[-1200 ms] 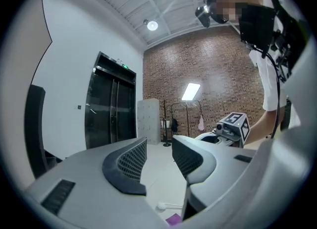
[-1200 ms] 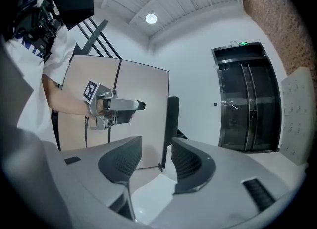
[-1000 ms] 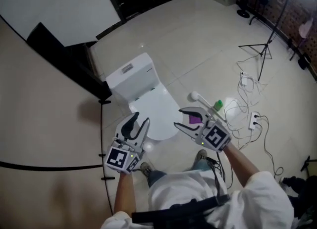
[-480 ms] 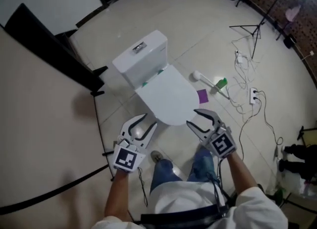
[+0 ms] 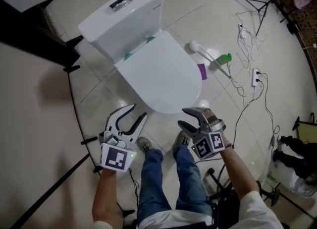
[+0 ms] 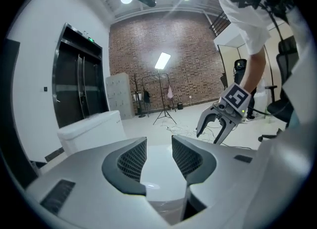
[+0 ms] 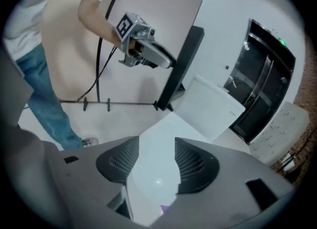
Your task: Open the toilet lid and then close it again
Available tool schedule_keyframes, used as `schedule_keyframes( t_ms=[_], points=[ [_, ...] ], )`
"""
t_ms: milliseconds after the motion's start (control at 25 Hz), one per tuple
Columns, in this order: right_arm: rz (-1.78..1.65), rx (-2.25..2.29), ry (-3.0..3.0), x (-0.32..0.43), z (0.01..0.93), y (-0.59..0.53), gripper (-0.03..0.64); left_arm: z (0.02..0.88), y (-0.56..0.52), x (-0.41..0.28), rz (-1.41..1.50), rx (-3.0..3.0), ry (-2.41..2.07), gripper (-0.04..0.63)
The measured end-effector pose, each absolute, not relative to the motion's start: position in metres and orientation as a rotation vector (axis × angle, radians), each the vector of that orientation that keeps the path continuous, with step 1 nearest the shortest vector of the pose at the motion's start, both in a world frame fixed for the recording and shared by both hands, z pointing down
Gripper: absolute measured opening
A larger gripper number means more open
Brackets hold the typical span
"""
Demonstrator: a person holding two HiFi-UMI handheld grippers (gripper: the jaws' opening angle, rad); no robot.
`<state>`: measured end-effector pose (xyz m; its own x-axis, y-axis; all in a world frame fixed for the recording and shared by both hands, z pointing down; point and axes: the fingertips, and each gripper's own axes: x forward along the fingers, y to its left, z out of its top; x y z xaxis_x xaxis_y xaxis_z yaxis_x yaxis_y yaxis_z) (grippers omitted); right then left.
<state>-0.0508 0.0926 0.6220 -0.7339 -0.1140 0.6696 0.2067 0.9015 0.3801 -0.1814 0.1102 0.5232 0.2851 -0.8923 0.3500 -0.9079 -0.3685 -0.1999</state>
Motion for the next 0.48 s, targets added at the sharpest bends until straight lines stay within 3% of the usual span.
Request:
schedule_keyframes(
  t_ms=[240,480],
  points=[
    [-0.654,-0.186,-2.217,-0.044,0.762,0.092,0.261,0.634,0.1,-0.15,0.651,2.478,-1.646,0.152],
    [-0.751,-0.216,-2.138,-0.044,0.816,0.078,0.261,0.697,0.1,-0.13,0.689,2.495,-1.566,0.153]
  ],
)
